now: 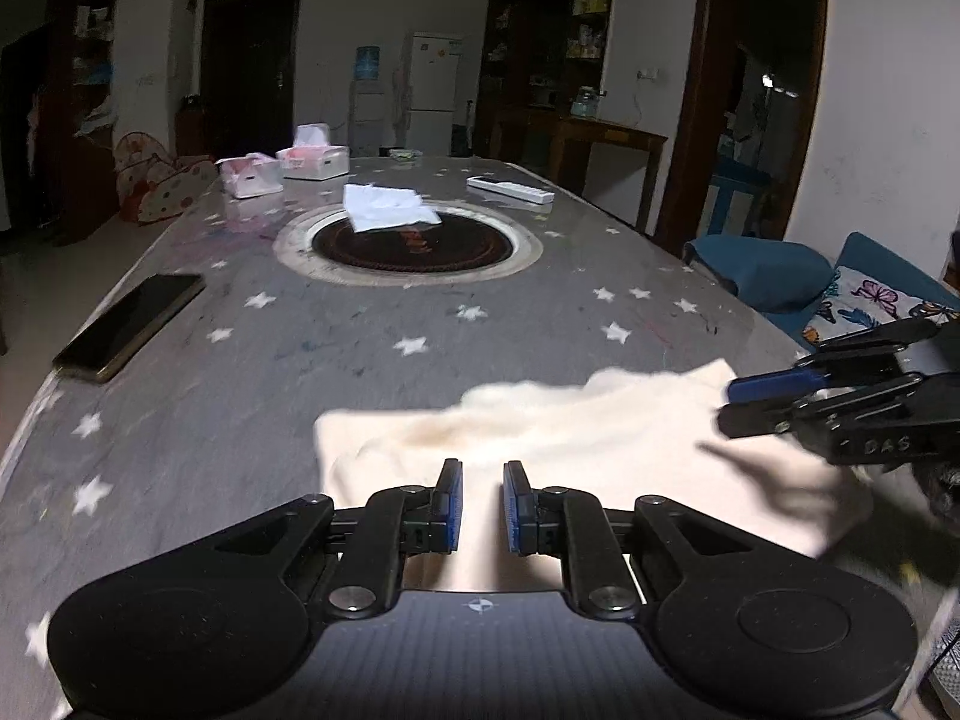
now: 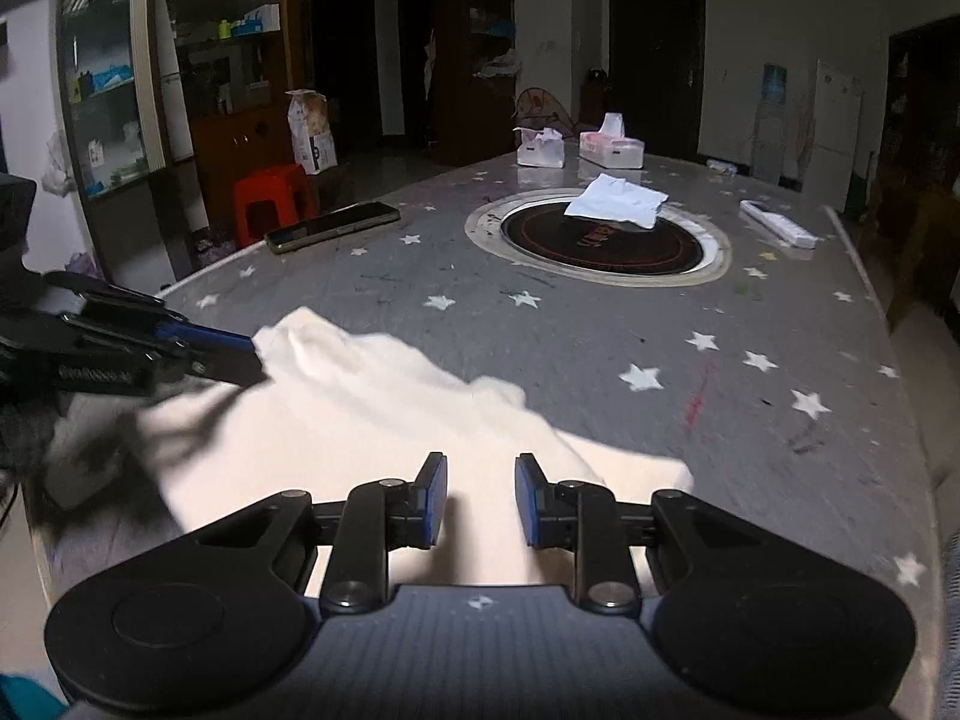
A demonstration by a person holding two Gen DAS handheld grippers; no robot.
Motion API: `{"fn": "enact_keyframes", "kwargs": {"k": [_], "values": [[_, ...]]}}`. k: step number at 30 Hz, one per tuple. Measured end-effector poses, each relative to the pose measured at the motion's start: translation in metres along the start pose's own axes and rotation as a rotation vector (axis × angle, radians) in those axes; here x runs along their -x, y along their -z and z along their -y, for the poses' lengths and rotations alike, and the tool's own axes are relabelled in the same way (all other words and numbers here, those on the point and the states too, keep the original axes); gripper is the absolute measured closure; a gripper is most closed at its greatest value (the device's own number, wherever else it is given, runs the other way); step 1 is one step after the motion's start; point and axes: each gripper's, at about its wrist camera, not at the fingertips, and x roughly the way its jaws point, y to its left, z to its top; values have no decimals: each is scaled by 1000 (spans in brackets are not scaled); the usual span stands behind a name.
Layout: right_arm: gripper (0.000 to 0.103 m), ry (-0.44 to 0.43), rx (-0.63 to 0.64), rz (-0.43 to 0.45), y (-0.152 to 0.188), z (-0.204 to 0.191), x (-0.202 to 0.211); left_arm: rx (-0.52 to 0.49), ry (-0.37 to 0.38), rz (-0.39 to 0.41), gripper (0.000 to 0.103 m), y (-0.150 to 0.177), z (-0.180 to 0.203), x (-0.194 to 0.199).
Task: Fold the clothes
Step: 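Lower the folded hem onto the shirt and open both grippers, then pull both grippers back from the folded shirt and open them wide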
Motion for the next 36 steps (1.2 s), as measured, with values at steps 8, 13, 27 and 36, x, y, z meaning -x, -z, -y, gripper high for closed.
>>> {"fn": "enact_keyframes", "kwargs": {"k": [8,13,27,36], "values": [[85,24,8,-35,-12,4,-37,26,-5,-64,87,-17,-7,-47],[85,35,4,-46,-9,6,-42,34,-4,-74,85,-16,-9,-51],[63,32,18,32,7,-26,7,68,-55,-19,59,1,-8,-6],[48,26,72,47,34,-56,21,128,-72,-11,52,25,-10,21]]}}
